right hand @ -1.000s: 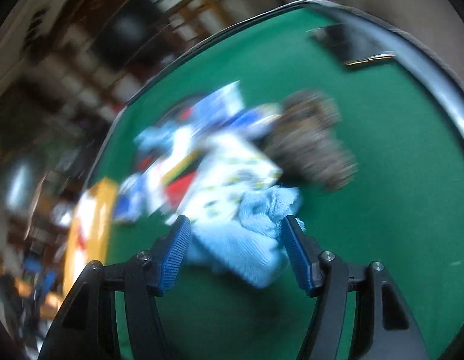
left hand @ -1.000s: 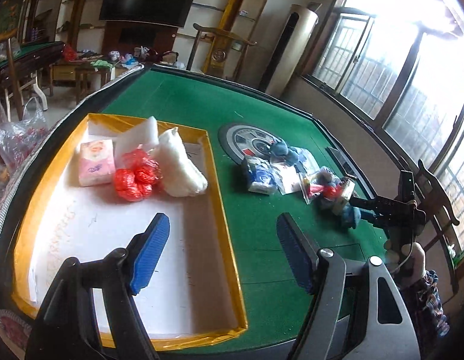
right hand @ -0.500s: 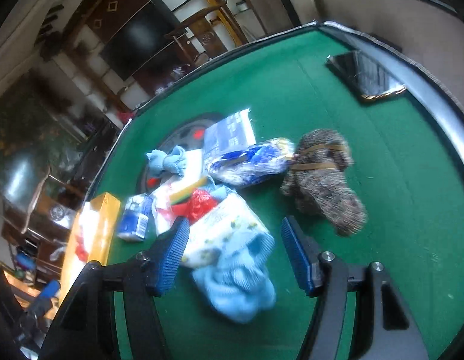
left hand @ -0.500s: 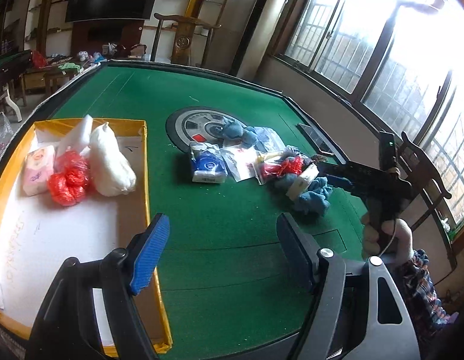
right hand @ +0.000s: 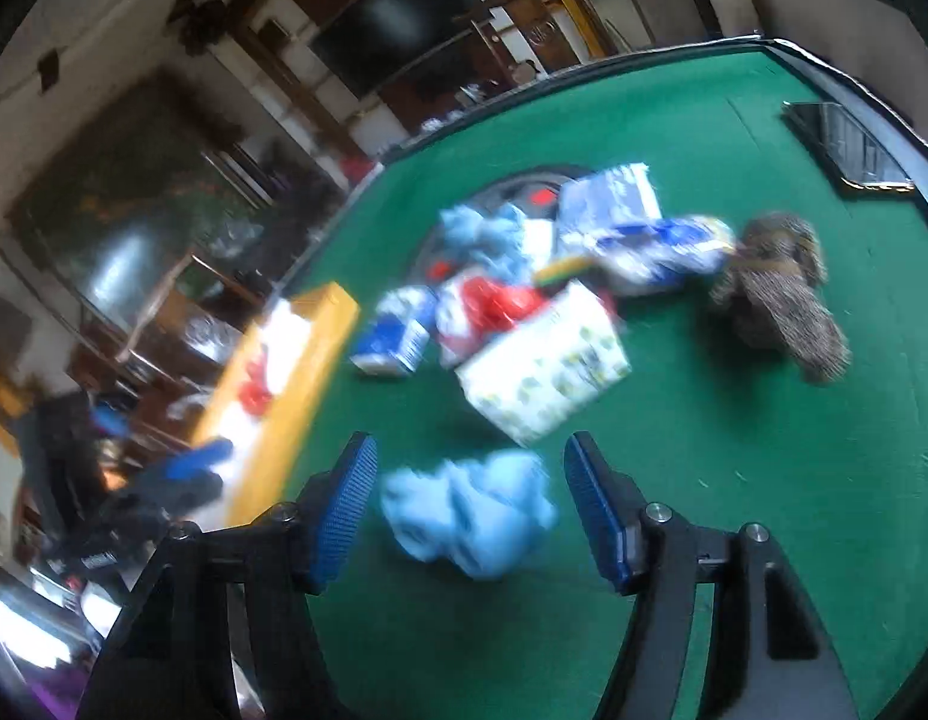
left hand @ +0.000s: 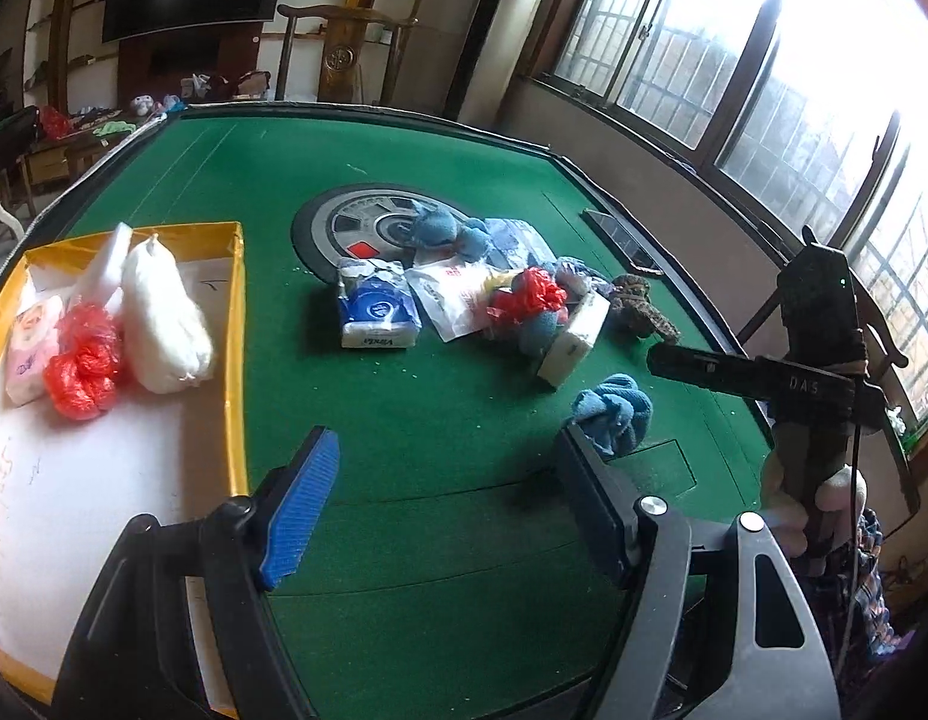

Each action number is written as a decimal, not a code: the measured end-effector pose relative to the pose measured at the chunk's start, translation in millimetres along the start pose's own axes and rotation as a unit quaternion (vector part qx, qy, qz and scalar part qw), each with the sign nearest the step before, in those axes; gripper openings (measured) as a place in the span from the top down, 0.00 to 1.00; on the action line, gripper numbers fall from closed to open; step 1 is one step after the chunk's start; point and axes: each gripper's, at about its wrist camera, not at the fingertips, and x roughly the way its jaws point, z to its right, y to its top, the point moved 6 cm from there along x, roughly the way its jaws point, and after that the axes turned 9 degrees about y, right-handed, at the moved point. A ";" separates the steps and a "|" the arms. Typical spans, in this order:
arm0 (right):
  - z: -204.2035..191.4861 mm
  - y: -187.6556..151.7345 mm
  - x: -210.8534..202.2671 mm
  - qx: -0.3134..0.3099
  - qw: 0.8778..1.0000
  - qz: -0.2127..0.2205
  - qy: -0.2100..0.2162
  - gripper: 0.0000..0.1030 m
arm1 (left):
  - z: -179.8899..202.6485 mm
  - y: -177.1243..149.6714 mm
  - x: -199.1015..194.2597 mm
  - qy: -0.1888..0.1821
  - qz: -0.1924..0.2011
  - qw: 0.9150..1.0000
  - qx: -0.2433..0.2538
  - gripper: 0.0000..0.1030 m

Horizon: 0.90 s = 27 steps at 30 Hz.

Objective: Organize soft objects
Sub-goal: 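Grasp the blue towel from the table with the right gripper and lift it, then grasp the white tissue pack with the left gripper while the right carries the blue towel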

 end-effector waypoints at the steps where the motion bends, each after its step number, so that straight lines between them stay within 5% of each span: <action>1: 3.2 -5.5 0.2 0.003 1.000 -0.009 -0.002 0.42 | 5.9 -0.7 2.8 -0.006 -0.003 1.000 0.004 0.28; 9: 3.8 -25.0 31.5 -0.009 0.999 -0.045 -0.006 0.47 | 37.1 17.3 11.7 -0.022 0.000 1.000 0.012 0.28; 10: 3.1 -27.4 34.7 -0.007 0.999 -0.049 -0.003 0.73 | 40.2 23.1 13.5 -0.017 0.007 1.000 0.019 0.28; 11: 4.1 -28.1 37.4 -0.003 0.999 -0.054 0.001 0.88 | 43.6 28.4 15.8 -0.011 0.011 0.999 0.029 0.28; 17: 23.9 -33.1 -13.1 -0.002 0.998 0.002 -0.061 0.87 | 89.6 46.8 53.3 0.009 0.012 0.992 0.125 0.29; 25: 54.0 -46.4 -64.9 0.031 0.995 0.036 -0.088 0.87 | 158.3 48.5 117.3 0.034 -0.004 0.967 0.253 0.29; 27: 57.5 -46.3 -69.0 0.040 0.995 0.041 -0.087 0.87 | 165.3 40.7 132.9 0.043 -0.023 0.961 0.274 0.45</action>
